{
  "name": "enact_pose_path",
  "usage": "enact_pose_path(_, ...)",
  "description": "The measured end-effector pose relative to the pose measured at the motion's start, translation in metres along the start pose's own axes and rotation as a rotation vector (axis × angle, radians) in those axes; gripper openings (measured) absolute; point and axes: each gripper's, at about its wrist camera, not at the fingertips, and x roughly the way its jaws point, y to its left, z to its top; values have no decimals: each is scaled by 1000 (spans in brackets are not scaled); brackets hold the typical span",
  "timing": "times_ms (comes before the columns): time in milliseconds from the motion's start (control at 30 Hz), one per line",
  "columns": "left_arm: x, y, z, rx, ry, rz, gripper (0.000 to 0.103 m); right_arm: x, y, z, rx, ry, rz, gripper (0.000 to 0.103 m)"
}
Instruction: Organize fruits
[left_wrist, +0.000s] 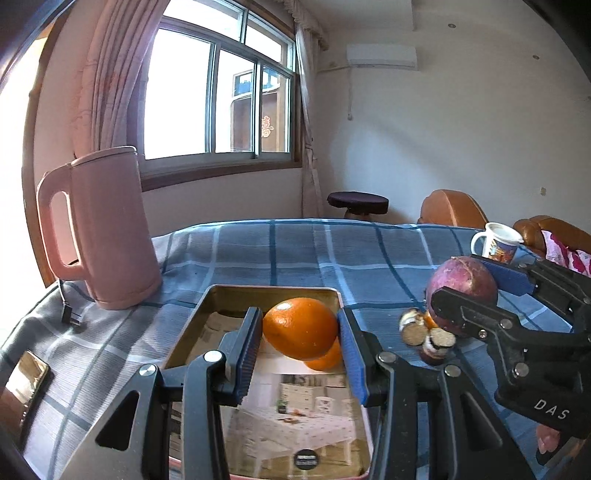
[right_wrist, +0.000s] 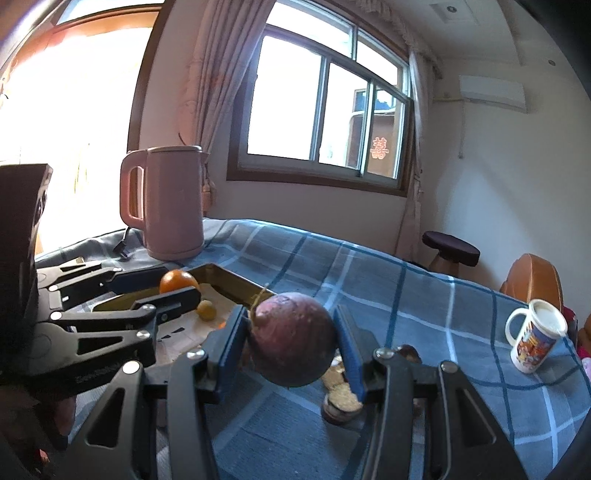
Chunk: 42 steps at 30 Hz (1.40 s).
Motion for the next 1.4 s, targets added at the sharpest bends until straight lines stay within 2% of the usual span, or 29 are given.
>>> enact_pose_path(700,21,35,4,64,84,83,44,44,36,17,-48,54,86,51)
enact_pose_path(1400,48,60,1,69,207,76,44,77,59,10,-68,141,132,51)
